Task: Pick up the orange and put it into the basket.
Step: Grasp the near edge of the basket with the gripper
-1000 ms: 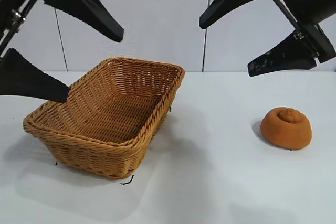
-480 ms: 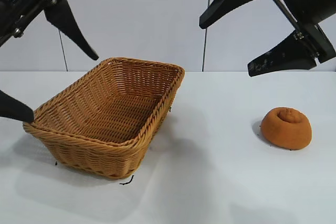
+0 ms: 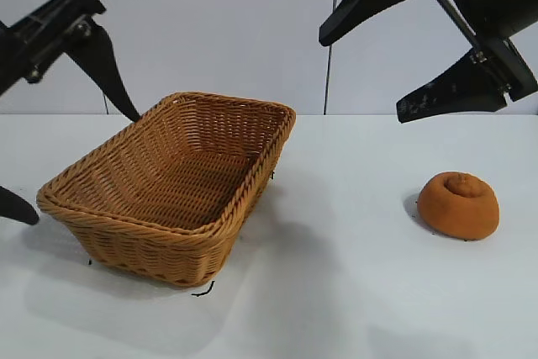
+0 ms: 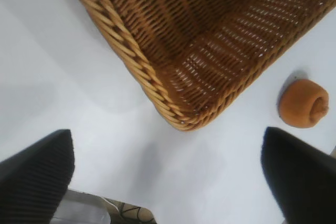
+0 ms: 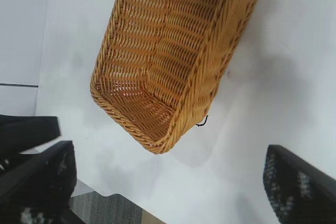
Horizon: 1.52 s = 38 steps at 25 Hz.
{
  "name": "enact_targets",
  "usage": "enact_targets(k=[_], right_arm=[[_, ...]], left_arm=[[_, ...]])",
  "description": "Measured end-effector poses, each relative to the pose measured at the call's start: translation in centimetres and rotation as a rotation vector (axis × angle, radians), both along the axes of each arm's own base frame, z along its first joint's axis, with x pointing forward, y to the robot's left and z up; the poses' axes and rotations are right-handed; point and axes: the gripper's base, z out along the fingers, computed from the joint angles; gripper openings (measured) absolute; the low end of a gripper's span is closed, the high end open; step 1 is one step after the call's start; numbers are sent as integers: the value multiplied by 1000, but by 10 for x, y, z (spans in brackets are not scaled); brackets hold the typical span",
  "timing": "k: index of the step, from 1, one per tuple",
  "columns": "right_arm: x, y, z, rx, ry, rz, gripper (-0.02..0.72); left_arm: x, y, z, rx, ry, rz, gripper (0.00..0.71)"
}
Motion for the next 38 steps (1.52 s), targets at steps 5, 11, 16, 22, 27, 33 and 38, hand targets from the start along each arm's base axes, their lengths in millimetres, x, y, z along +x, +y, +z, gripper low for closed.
enact_targets(k=[5, 11, 16, 22, 27, 33, 38], right_arm=[[0, 0, 0, 0, 0, 0, 696], [0, 0, 0, 0, 0, 0, 696], [0, 0, 0, 0, 0, 0, 696], [0, 0, 0, 0, 0, 0, 696], [0, 0, 0, 1, 2, 1, 696], [0, 0, 0, 2, 2, 2, 696], [0, 0, 0, 2, 2, 2, 696]], left_arm=[[13, -9, -28, 15, 53, 55, 692], [29, -15, -57, 30, 82, 115, 692], [41, -15, -80, 82, 87, 110, 692], [45, -14, -86, 102, 70, 102, 692], [46, -14, -101, 121, 105, 110, 692], [51, -15, -101, 97, 64, 141, 692], [52, -15, -101, 94, 58, 145, 692]])
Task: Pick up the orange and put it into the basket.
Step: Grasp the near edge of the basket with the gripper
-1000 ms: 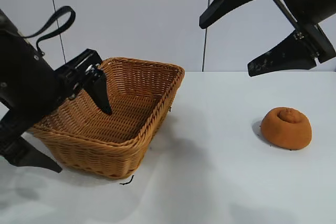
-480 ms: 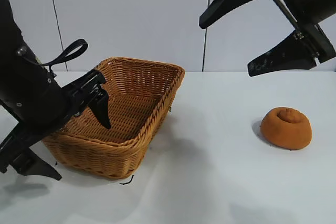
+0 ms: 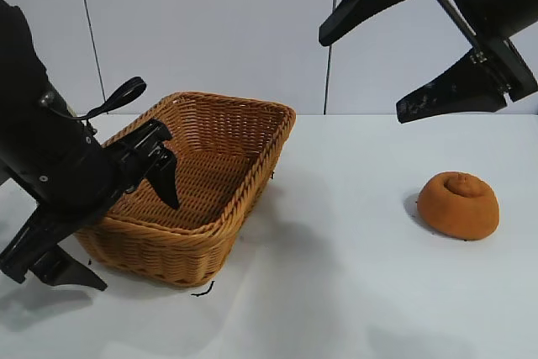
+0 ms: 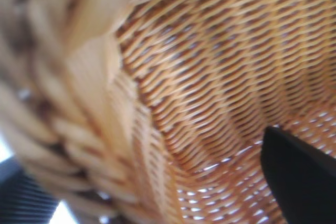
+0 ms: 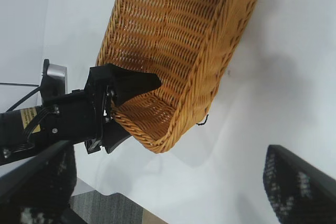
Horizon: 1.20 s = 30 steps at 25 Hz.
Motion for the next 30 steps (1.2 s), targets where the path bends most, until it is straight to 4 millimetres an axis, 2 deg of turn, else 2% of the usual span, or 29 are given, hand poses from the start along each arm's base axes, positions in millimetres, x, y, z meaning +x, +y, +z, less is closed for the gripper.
enact_targets(k=[5, 7, 12, 26, 30], right_arm=[[0, 0, 0, 0, 0, 0, 696], [0, 0, 0, 0, 0, 0, 696], [0, 0, 0, 0, 0, 0, 696], [0, 0, 0, 1, 1, 1, 696], [0, 0, 0, 1, 1, 1, 696]], left_arm=[[0, 0, 0, -1, 0, 3, 692], [0, 0, 0, 0, 5, 2, 667], [-1, 0, 0, 0, 10, 5, 543], [-1, 1, -1, -12, 28, 39, 95], [-3, 0, -2, -18, 55, 65, 93]])
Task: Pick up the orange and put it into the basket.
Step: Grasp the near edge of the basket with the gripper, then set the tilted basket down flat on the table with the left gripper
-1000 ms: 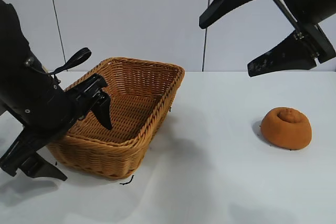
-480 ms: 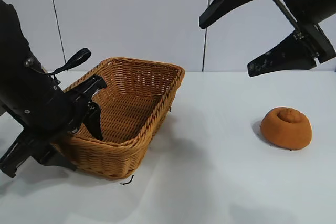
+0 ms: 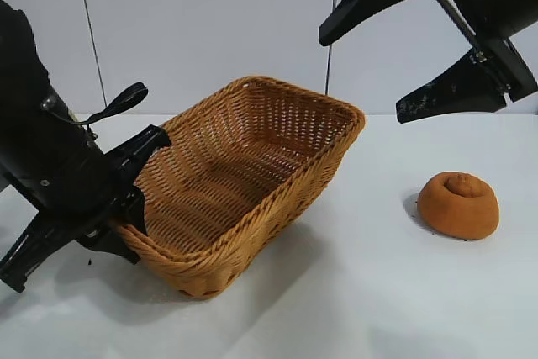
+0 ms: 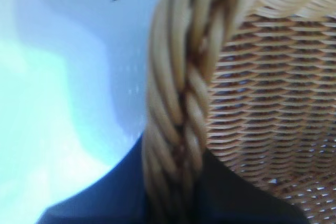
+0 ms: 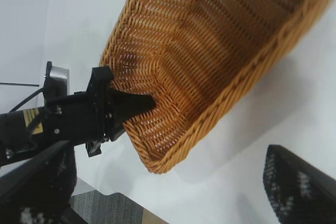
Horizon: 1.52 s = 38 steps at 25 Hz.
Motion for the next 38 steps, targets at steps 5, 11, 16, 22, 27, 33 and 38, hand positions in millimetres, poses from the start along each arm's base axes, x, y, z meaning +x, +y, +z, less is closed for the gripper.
enact_targets(k=[5, 11, 16, 22, 27, 33, 38], right_arm=[[0, 0, 0, 0, 0, 0, 696], [0, 0, 0, 0, 0, 0, 696], [0, 0, 0, 0, 0, 0, 696], [0, 0, 0, 0, 0, 0, 696], [0, 0, 0, 0, 0, 0, 696], [0, 0, 0, 1, 0, -1, 696], [0, 0, 0, 1, 1, 0, 696]], left_arm=[[5, 7, 4, 5, 57, 28, 93], [31, 15, 29, 15, 49, -37, 93], [53, 30, 52, 53, 8, -166, 93], [68, 61, 65, 118, -2, -317, 93], [79, 61, 59, 163, 56, -578, 93], [101, 51, 63, 162, -9, -754, 92], [111, 49, 62, 177, -39, -809, 92]])
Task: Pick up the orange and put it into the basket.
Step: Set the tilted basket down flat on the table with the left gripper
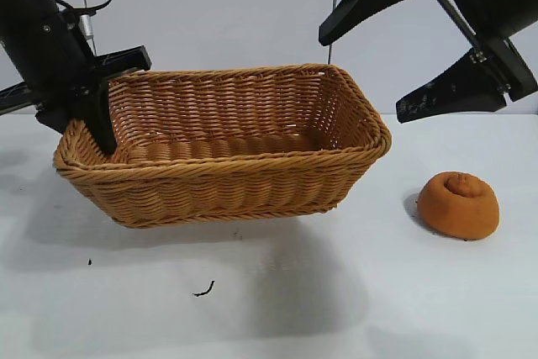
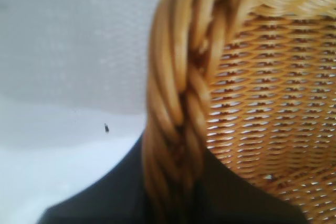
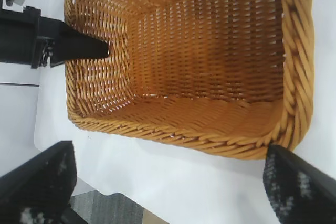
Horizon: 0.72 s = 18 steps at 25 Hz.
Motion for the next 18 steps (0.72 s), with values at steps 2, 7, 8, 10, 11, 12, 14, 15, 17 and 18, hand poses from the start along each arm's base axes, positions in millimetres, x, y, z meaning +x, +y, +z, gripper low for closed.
enact_targets(k=[2, 7, 8, 10, 11, 12, 14, 15, 17, 18], right_arm=[[0, 0, 0, 0, 1, 1, 696], [0, 0, 0, 0, 1, 1, 696], [0, 0, 0, 0, 1, 1, 696], [0, 0, 0, 0, 1, 1, 696], [0, 0, 0, 0, 1, 1, 696], [0, 0, 0, 0, 1, 1, 696], [0, 0, 0, 0, 1, 1, 696], [0, 0, 0, 0, 1, 1, 696], [0, 0, 0, 0, 1, 1, 696], [0, 0, 0, 0, 1, 1, 696]], left_arm=[[1, 0, -7, 11, 9, -32, 92], [3, 1, -15, 33, 13, -68, 92], [3, 1, -17, 35, 13, -68, 92], [4, 1, -24, 36, 24, -68, 92], [5, 1, -28, 38, 33, -68, 92], [5, 1, -33, 41, 45, -70, 92], [6, 0, -42, 46, 62, -73, 92], [6, 0, -46, 48, 71, -73, 92], [8, 0, -53, 50, 79, -72, 92], [8, 0, -56, 50, 79, -71, 92]])
